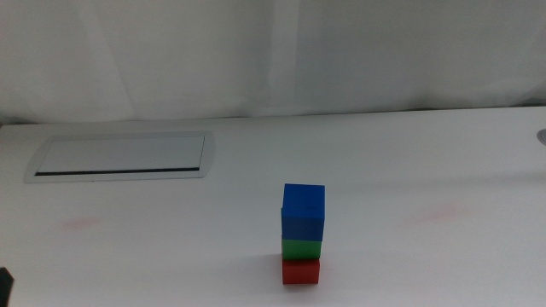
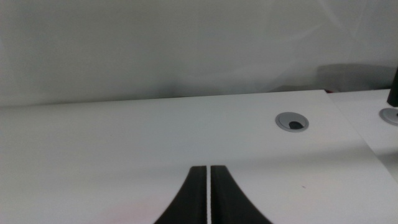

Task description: Stack red cubes first, then green, then blue cubes in a specific spot.

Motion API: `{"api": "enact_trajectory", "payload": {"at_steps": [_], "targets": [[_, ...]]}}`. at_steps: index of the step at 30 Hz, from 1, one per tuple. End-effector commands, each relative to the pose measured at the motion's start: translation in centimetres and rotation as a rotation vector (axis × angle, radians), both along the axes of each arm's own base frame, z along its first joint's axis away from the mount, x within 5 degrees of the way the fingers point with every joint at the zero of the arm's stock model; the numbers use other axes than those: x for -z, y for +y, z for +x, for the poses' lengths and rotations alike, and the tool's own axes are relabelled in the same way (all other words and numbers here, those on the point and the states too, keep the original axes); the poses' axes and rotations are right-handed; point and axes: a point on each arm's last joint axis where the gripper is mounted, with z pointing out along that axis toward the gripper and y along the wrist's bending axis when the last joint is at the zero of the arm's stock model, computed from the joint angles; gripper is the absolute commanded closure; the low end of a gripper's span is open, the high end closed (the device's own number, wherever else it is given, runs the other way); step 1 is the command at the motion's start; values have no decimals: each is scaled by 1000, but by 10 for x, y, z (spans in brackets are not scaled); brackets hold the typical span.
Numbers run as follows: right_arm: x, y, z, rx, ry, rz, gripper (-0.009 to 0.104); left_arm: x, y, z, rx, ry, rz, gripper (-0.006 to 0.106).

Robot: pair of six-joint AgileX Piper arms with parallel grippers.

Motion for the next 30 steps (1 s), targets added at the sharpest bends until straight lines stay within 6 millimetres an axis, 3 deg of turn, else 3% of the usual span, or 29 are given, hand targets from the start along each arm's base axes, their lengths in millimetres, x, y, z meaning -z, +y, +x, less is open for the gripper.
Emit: {"api": "enact_trajectory", "payload": {"at_steps": [1,4,10,17,22,30], "targets": [[6,0,4,4,-31,16,97,12,-2,1,24,-25,-12,103],[15,1,6,-2,-58,16,97,22,-4,0,40,-31,-15,103],[22,0,1,-17,-60,-46,97,22,-4,0,42,-40,-16,103],[8,-1,-34,-6,-210,-44,97,22,-4,0,46,-39,-4,103],[20,-2,-48,0,-195,-44,97,21,-4,0,56,-44,23,103],[44,-2,-46,-3,-181,-37,97,21,-4,0,64,-44,51,103]]}}
